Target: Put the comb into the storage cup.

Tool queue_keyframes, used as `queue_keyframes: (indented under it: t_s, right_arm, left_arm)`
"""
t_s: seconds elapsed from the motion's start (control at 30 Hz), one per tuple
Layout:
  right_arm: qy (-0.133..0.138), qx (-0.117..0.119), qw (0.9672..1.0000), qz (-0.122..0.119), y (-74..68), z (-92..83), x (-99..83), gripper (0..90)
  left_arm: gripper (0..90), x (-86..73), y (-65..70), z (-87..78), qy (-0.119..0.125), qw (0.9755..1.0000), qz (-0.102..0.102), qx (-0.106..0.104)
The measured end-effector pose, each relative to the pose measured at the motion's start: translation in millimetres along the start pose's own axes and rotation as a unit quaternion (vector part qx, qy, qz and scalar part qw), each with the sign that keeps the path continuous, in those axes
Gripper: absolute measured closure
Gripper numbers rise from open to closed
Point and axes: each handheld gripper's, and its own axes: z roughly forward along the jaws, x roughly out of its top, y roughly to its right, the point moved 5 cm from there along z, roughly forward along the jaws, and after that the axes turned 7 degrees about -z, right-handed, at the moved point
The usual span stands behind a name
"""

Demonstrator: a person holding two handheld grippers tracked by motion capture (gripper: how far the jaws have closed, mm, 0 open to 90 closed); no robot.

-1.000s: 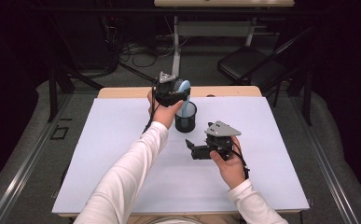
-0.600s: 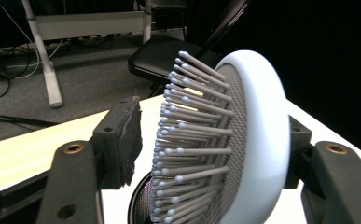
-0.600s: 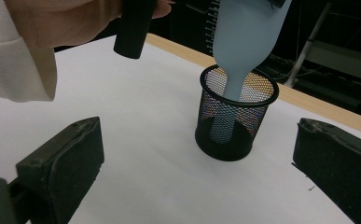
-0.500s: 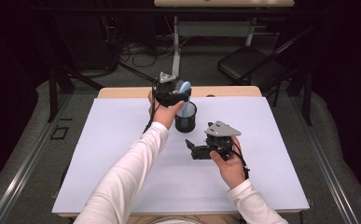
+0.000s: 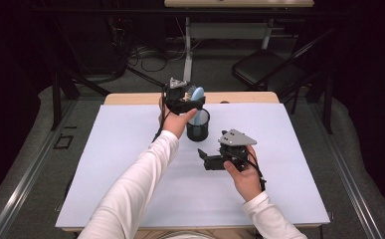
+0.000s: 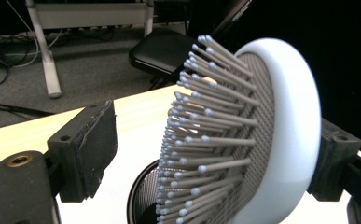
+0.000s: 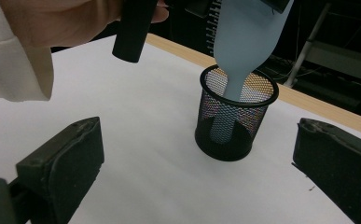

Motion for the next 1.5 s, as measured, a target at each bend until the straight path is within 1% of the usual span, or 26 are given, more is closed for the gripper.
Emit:
queue_keyframes:
  t_s: [0.1, 0.13, 0.17, 0.23, 0.33, 0.4, 0.43, 0.53, 0.63, 0.8, 0.87, 0.93, 1.07, 1.13, 1.2, 1.37, 1.5]
  right_arm:
    - [0.001, 0.000, 1.0000, 0.000, -0.3, -0.1, 0.1, 1.6]
    - [0.000, 0.000, 1.0000, 0.000, -0.3, 0.0, 0.1, 1.6]
    - [0.000, 0.000, 1.0000, 0.000, -0.2, 0.1, 0.0, 1.6]
    - [0.000, 0.000, 1.0000, 0.000, -0.3, 0.2, -0.1, 1.6]
    - [0.001, 0.000, 1.0000, 0.000, -0.3, 0.2, 0.1, 1.6]
    - [0.000, 0.000, 1.0000, 0.000, -0.3, 0.2, 0.0, 1.6]
    - [0.000, -0.001, 1.0000, 0.000, -0.2, 0.2, 0.0, 1.5]
    - [0.000, -0.001, 1.0000, -0.001, 0.0, 0.1, 0.0, 1.6]
    - [0.000, -0.001, 1.0000, 0.000, 0.0, 0.3, -0.1, 1.6]
    - [0.000, -0.002, 1.0000, -0.001, -0.4, 0.4, 0.0, 1.5]
    - [-0.001, -0.002, 1.0000, 0.001, -0.4, 0.3, -0.1, 1.5]
    - [-0.001, -0.003, 1.0000, 0.000, -0.1, 0.3, -0.1, 1.6]
    - [-0.001, -0.003, 1.0000, -0.001, 0.0, 0.2, -0.1, 1.5]
    - [-0.001, -0.003, 1.0000, -0.001, 0.2, 0.3, -0.1, 1.5]
    - [-0.003, -0.003, 1.0000, 0.002, -0.2, 0.5, -0.4, 1.5]
    - [-0.004, -0.002, 1.0000, -0.001, -0.5, 1.1, -0.8, 1.2]
    - [-0.006, -0.002, 1.0000, -0.002, -0.5, 1.3, -1.1, 1.1]
  left_arm:
    - [15.3, 0.1, 0.4, -0.2, 0.001, 1.0000, 0.001, -0.001]
    - [15.0, 0.1, 0.3, -0.4, 0.001, 1.0000, 0.002, 0.002]
    - [14.4, -0.1, 0.2, -0.4, 0.000, 0.9999, 0.007, 0.007]
    - [13.5, -0.6, 0.3, -0.2, -0.005, 0.9999, 0.013, 0.006]
    - [13.5, -0.9, -0.1, -0.2, -0.007, 0.9999, 0.009, 0.009]
    - [13.5, -1.2, -0.2, -0.3, -0.007, 0.9998, 0.011, 0.012]
    - [13.4, -1.0, 0.0, -0.6, -0.008, 0.9999, 0.012, 0.009]
    - [12.6, -0.3, 0.6, -1.6, -0.007, 1.0000, 0.005, 0.003]
    - [8.9, 1.1, 1.3, -2.7, -0.002, 1.0000, -0.003, -0.003]
    - [2.4, 2.4, 2.4, -4.9, 0.000, 1.0000, 0.000, -0.010]
    - [2.2, 3.2, 2.8, -5.8, 0.002, 1.0000, -0.001, -0.009]
    - [1.6, 3.6, 3.2, -6.3, 0.003, 0.9999, -0.002, -0.015]
    - [0.5, 2.9, 2.9, -6.5, -0.004, 0.9999, 0.003, -0.014]
    - [0.5, 3.3, 2.5, -6.9, -0.002, 0.9999, 0.002, -0.013]
    - [0.5, 3.4, 2.9, -7.2, -0.003, 0.9999, 0.003, -0.014]
    - [0.5, 2.7, 3.3, -7.3, -0.009, 0.9998, 0.006, -0.017]
    - [0.5, 3.1, 3.2, -7.5, -0.009, 0.9998, 0.004, -0.017]
